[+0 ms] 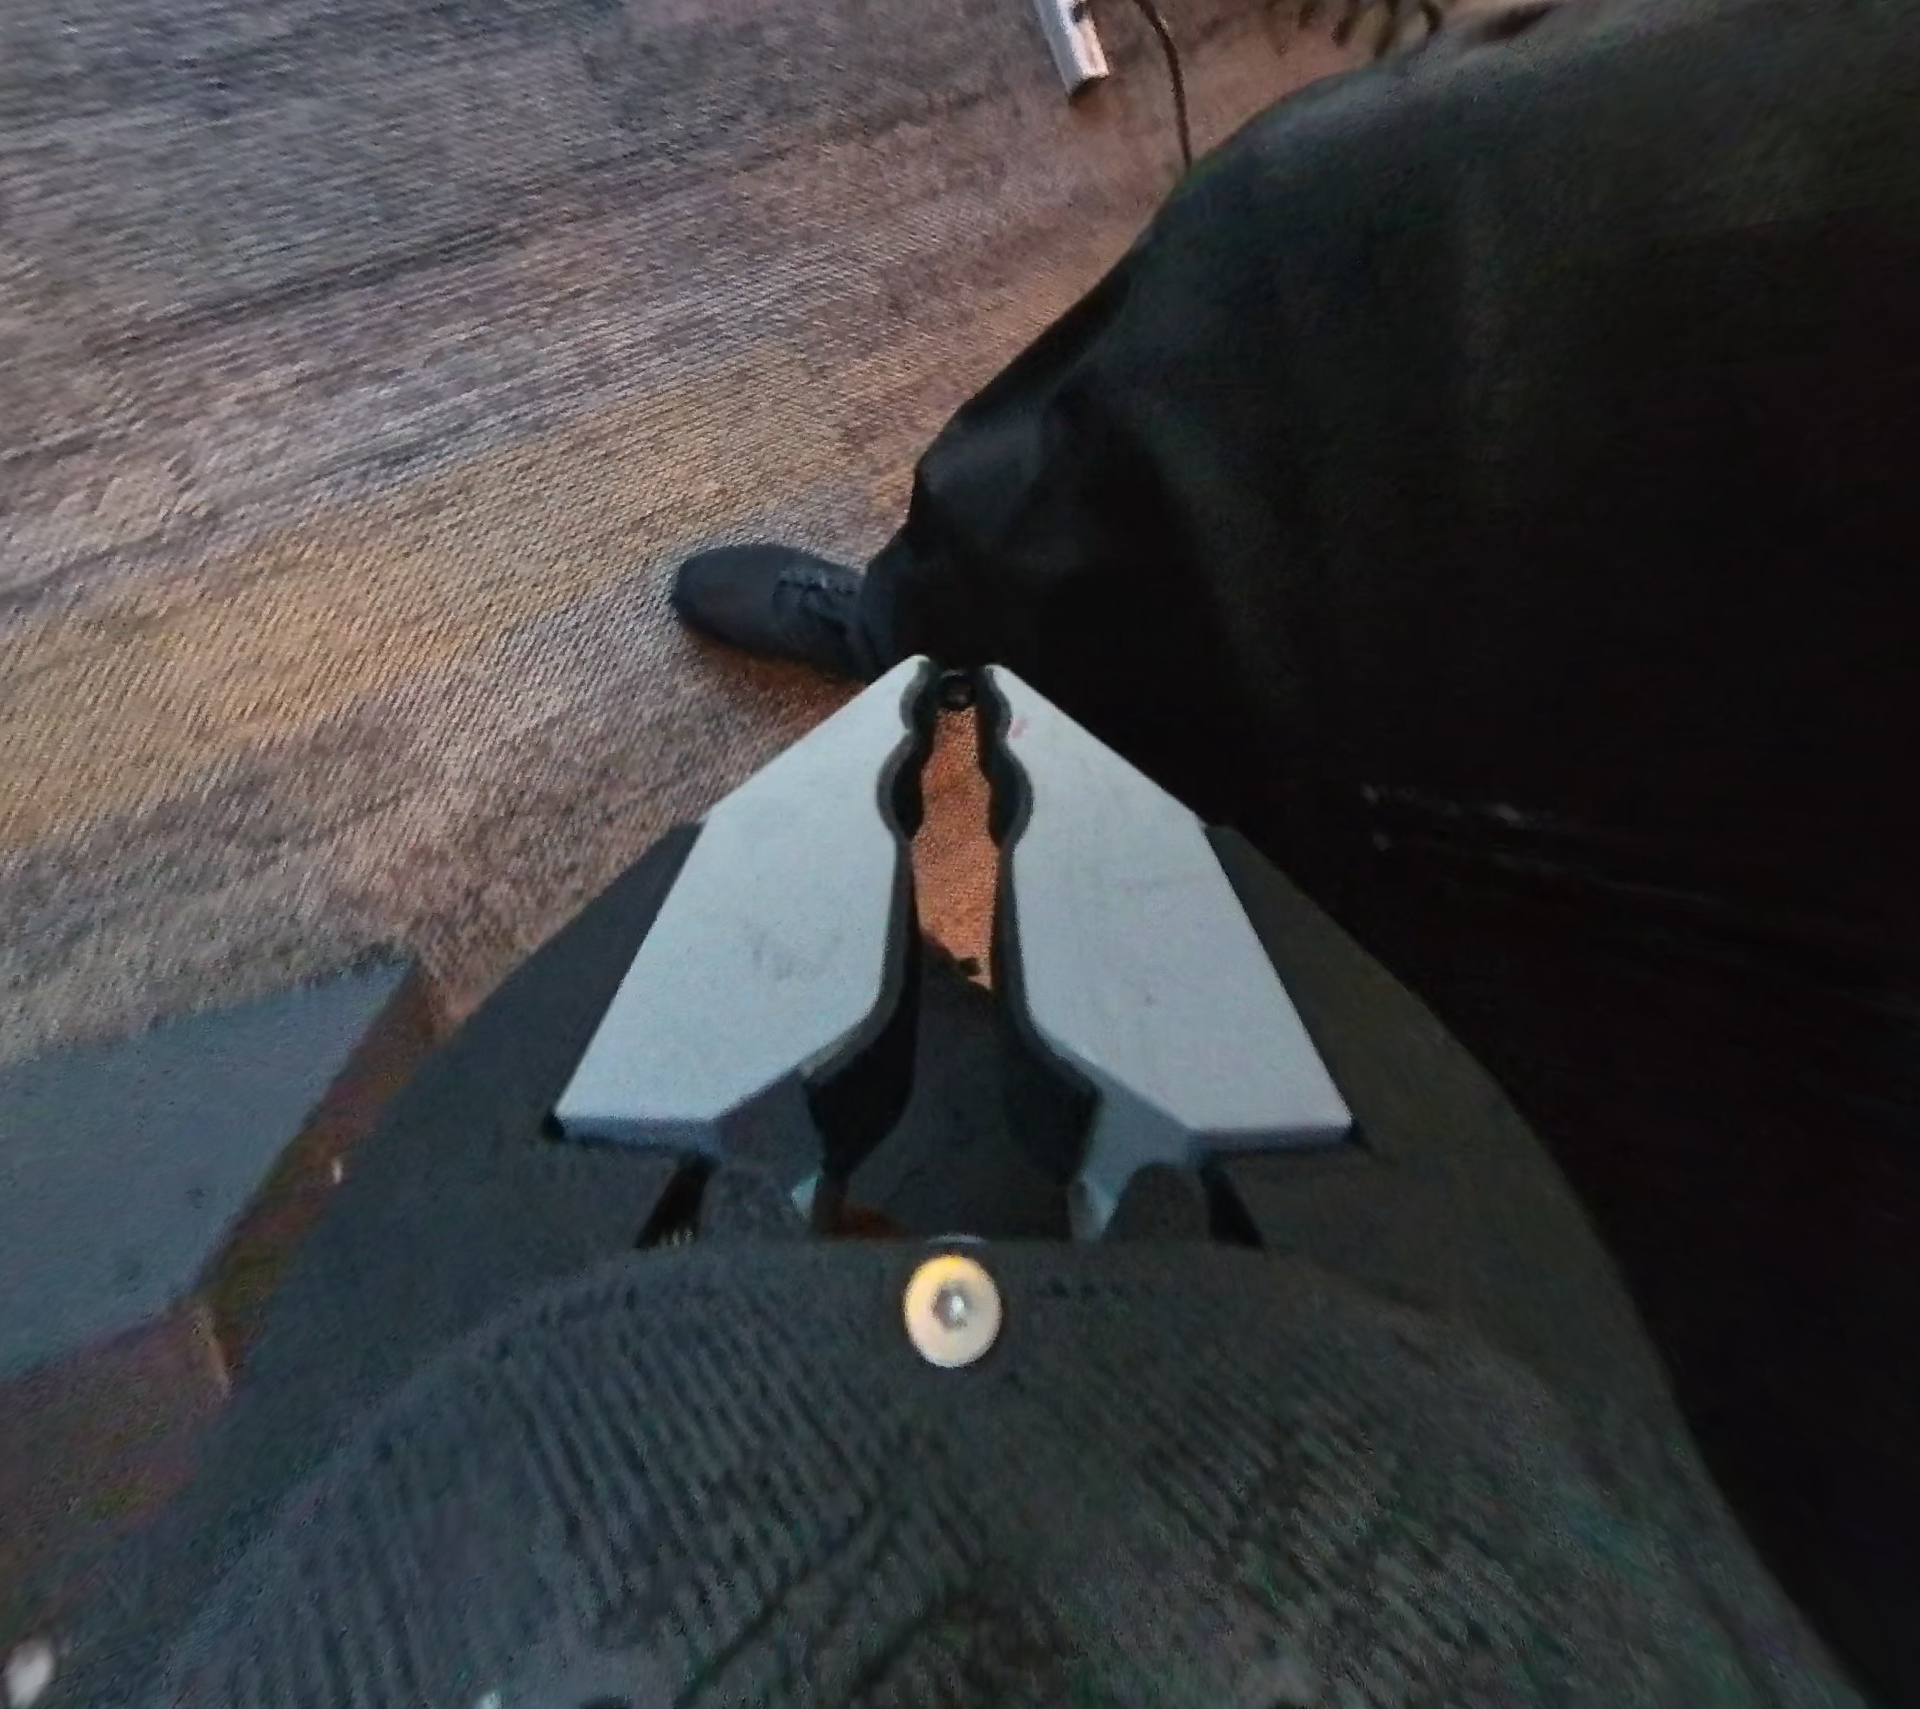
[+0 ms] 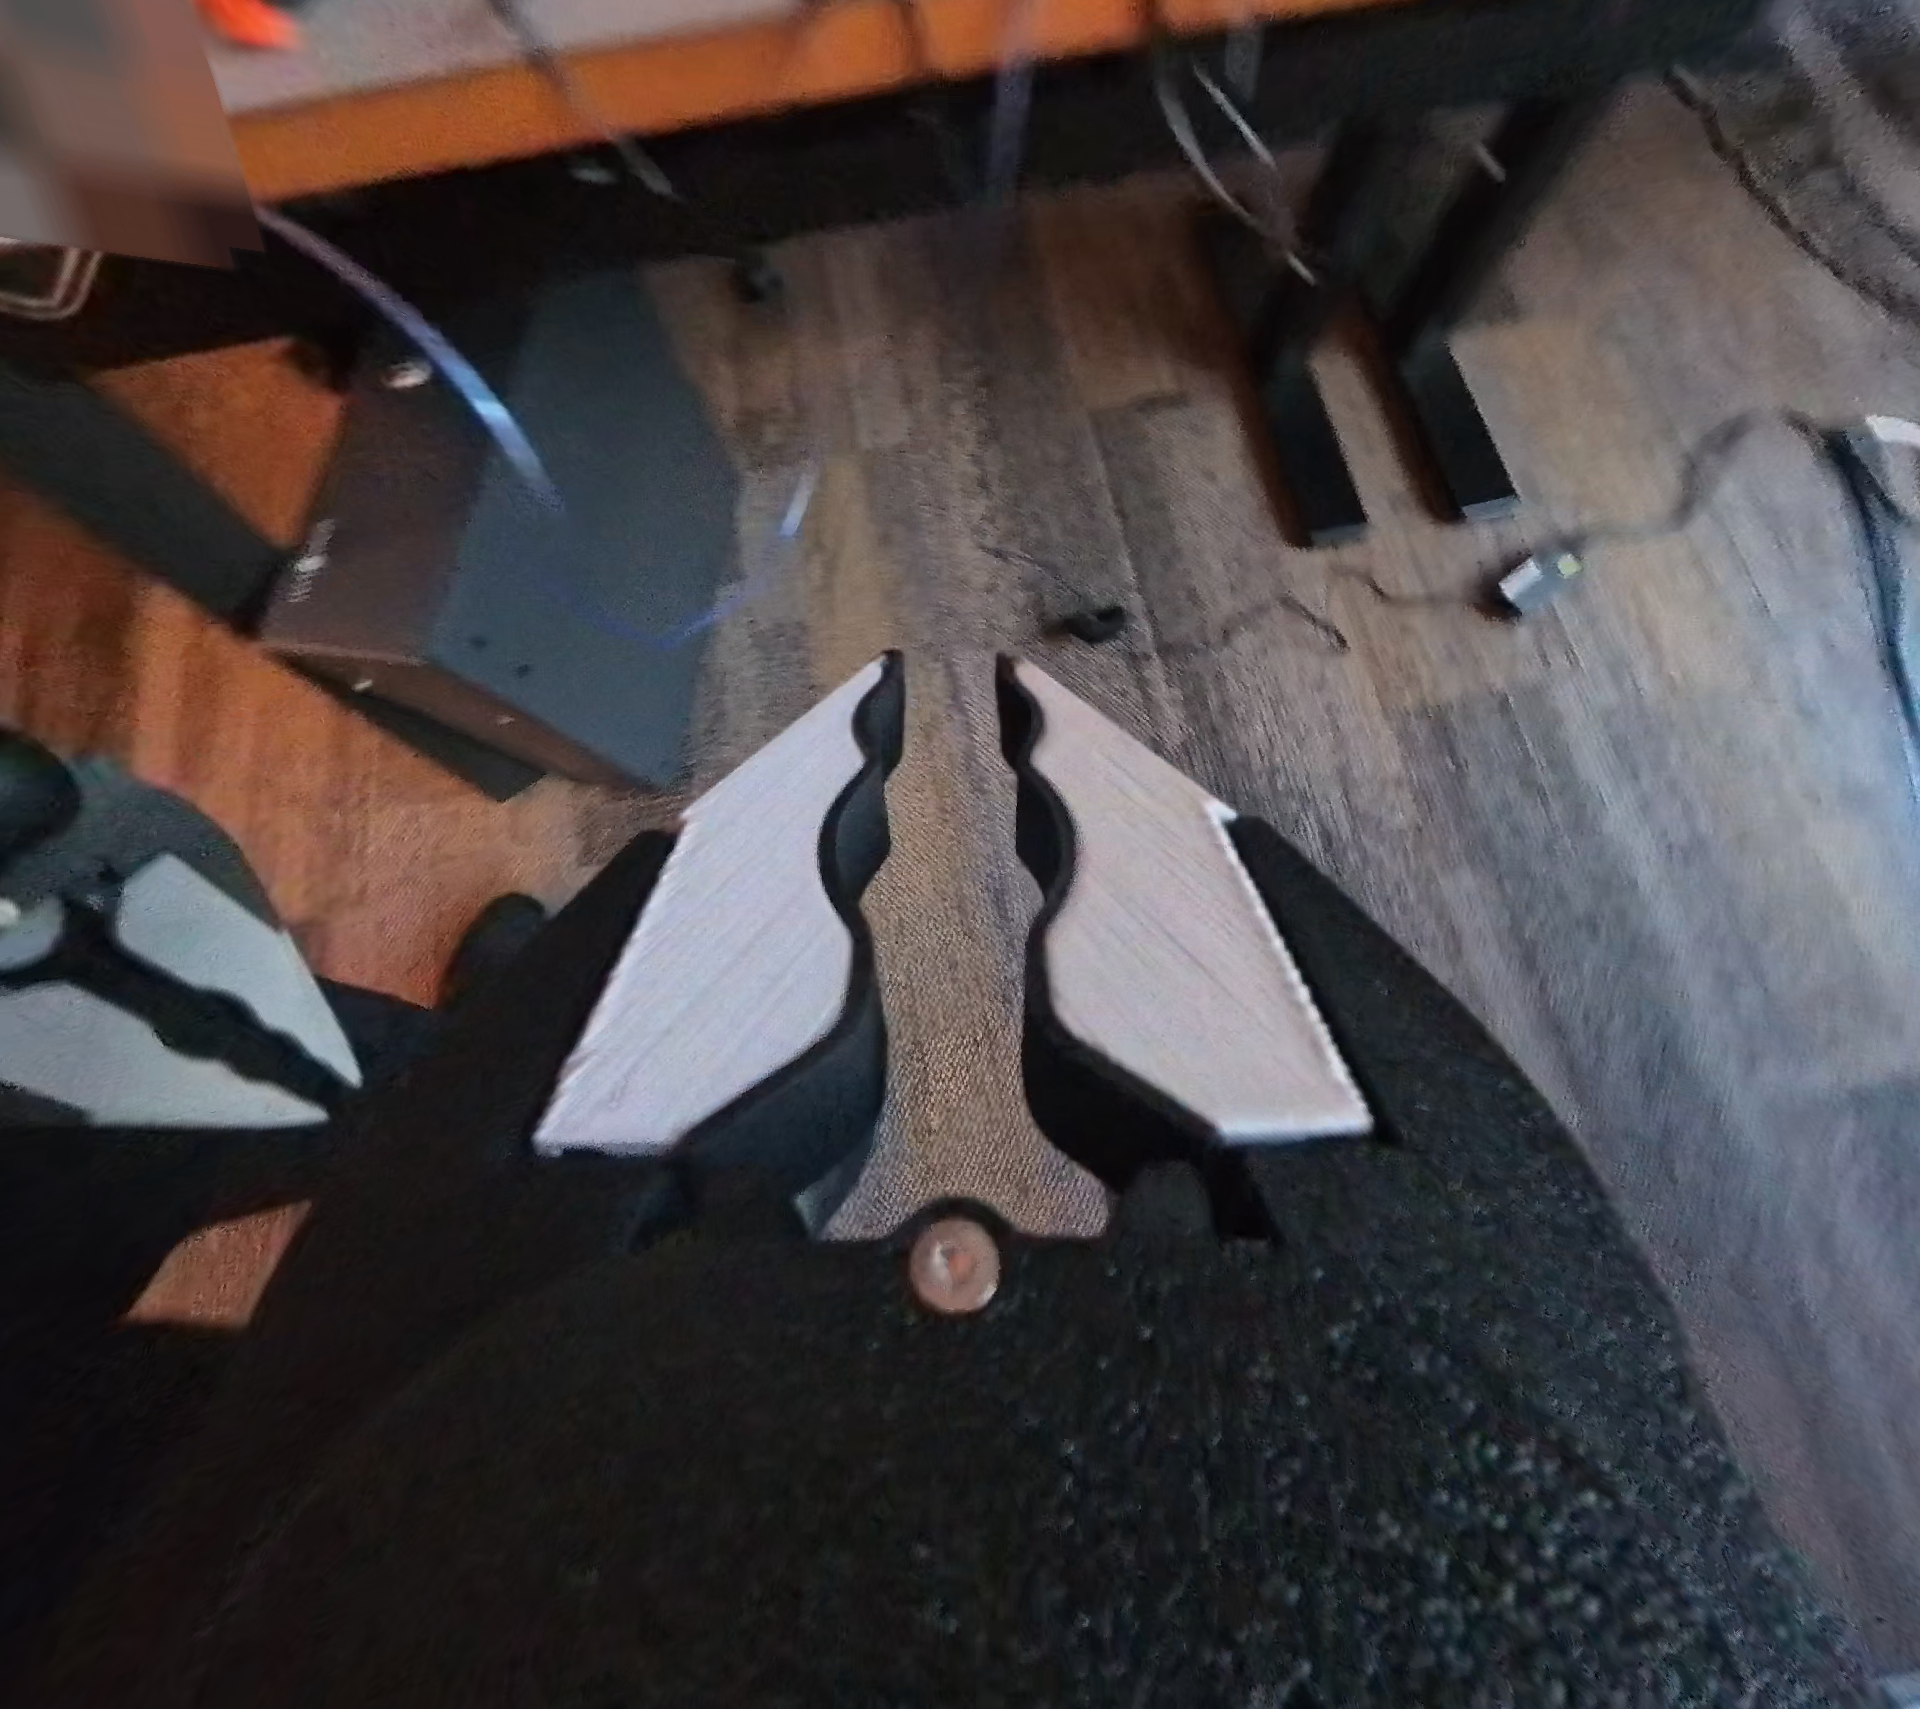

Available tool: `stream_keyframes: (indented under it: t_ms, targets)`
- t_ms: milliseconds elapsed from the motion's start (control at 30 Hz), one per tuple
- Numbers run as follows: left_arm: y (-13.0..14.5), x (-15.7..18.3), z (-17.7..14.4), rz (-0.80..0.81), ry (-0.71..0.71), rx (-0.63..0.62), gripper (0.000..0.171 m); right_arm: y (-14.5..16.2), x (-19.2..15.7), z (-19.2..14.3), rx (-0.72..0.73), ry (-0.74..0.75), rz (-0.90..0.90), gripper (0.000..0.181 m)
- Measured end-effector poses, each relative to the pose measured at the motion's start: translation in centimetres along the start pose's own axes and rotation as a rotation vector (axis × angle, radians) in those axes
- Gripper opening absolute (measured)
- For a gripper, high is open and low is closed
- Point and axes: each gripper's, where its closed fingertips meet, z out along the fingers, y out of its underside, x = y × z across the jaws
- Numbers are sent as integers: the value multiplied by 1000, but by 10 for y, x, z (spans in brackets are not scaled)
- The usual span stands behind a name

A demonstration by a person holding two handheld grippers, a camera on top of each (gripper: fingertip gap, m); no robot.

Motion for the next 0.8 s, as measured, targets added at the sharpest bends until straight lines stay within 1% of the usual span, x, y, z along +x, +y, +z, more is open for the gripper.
stream_keyframes:
  t_ms: [67,100,133,200,300,400,433,500,567,633,700,800]
  targets:
    - [30,7,-45,-79,-87,46,6,-39,-55,3,1,-107,-110,14]
    - [49,8,-66,-131,-136,79,5,-56,-90,5,5,-173,-163,14]
    - [73,10,-87,-186,-186,109,5,-70,-129,9,10,-247,-212,15]
    - [131,17,-126,-298,-288,163,5,-92,-219,17,20,-390,-300,14]
    - [235,42,-177,-477,-407,251,5,-106,-369,31,21,-591,-398,14]
    - [346,77,-224,-599,-516,287,5,-103,-517,50,-36,-751,-456,12]
    - [378,89,-241,-633,-541,291,5,-103,-562,57,-67,-800,-458,12]
    - [427,106,-281,-684,-591,326,5,-106,-638,74,-128,-866,-479,11]
    - [469,111,-320,-714,-626,342,5,-123,-696,97,-139,-877,-495,14]
    - [505,102,-361,-715,-658,354,5,-148,-741,119,-125,-871,-480,15]
    - [535,80,-400,-695,-686,356,5,-170,-778,142,-112,-887,-450,15]
    - [572,32,-457,-674,-718,361,6,-205,-820,184,-72,-893,-433,15]
